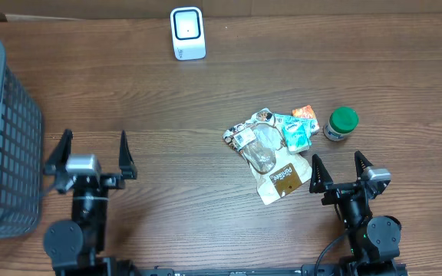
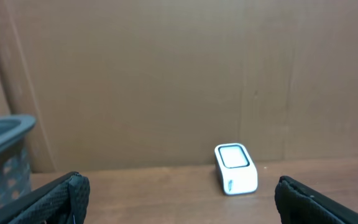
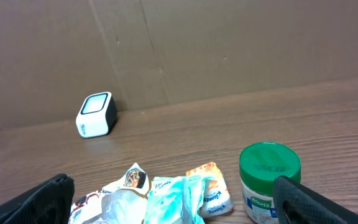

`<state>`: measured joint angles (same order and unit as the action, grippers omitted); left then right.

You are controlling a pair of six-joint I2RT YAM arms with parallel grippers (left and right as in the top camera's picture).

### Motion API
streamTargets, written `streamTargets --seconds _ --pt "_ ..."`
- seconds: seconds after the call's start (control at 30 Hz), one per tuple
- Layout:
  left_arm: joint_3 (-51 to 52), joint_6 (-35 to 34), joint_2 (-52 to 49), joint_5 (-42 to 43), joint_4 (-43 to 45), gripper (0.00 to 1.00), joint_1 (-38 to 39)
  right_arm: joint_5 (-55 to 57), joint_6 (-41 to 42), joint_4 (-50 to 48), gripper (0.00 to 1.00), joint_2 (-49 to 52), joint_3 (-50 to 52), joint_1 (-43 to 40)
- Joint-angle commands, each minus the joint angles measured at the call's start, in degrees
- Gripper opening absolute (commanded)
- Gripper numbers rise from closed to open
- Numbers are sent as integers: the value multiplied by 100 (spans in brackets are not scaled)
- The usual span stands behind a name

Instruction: Scan the item barcode

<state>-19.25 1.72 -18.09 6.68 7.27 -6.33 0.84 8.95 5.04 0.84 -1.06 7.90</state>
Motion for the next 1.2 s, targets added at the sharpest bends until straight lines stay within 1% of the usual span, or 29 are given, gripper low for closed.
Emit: streamTargets --seconds 0.0,0.2,0.4,0.77,1.17 --pt "704 44 686 -793 247 100 192 -4 4 -42 100 -68 59 -24" --pt "1469 46 1311 -868 245 100 225 -4 4 -42 100 -68 59 -24" --pt "1891 46 1663 -879 240 99 225 -4 4 -42 100 -68 59 -24" --pt "1897 42 1790 -848 -1117 99 227 -4 4 -42 100 -68 59 -24" --pt "1897 44 1790 -789 -1161 100 227 -4 4 -42 100 -68 59 -24"
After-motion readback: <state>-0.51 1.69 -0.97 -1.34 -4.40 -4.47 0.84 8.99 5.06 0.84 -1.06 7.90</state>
